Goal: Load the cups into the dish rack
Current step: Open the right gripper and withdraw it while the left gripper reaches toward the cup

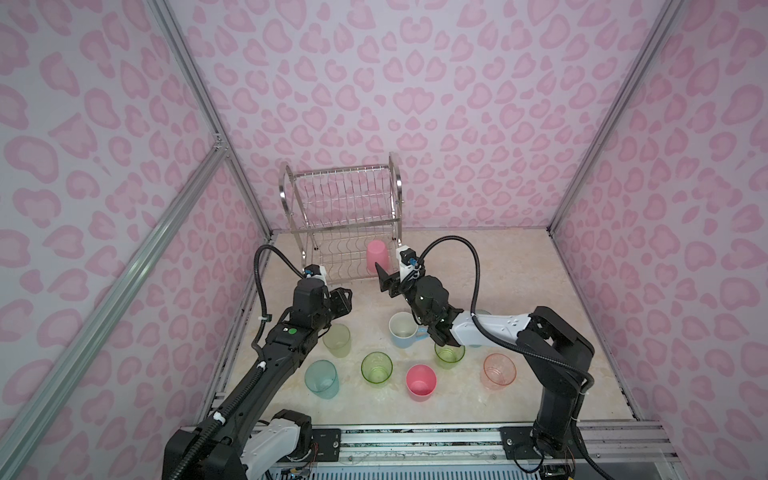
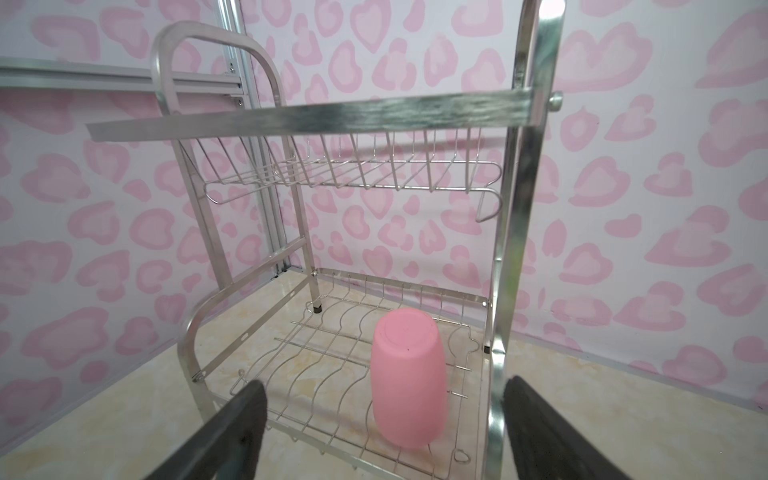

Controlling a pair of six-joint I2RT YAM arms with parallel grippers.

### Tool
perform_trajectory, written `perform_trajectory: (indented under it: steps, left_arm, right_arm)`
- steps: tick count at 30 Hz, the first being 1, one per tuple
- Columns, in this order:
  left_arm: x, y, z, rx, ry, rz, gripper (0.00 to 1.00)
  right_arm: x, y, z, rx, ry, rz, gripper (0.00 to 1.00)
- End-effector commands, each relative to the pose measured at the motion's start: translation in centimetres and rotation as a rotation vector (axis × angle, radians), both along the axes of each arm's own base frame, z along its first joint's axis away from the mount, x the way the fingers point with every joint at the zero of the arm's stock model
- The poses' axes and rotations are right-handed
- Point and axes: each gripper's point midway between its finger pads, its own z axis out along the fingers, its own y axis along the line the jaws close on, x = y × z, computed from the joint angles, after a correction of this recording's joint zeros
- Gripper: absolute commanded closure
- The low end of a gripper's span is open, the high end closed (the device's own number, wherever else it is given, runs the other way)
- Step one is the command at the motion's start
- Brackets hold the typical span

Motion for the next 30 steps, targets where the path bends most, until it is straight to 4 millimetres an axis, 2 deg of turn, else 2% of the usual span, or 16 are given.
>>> perform_trajectory:
  steps: [1,6,11,18,30]
  left_arm:
    - [1.6,-0.6,1.3,-0.006,-0.105,0.031,0.58]
    - [3.3,-2.8,0.3,0.031,-0.132,-0.011,0.58]
    - [5.4,-5.2,-0.3,0.145,-0.200,-0.056,0.57]
    - [7.9,-6.2,-1.7,0.251,-0.251,-0.059,0.55]
    - [11.4,-7.9,-4.2,0.354,-0.249,-0.097,0.54]
  right_arm:
    - [-1.6,-1.5,1.1,0.000,-0.032,0.021,0.13]
    - [-3.0,-5.1,0.2,-0.028,0.037,0.021,0.13]
    - [-4.2,-9.2,-0.4,0.012,0.099,0.004,0.11]
    - [-5.0,-14.6,-0.2,0.082,0.108,-0.072,0.11]
    - [-5.6,-18.6,-0.4,0.122,0.099,-0.157,0.10]
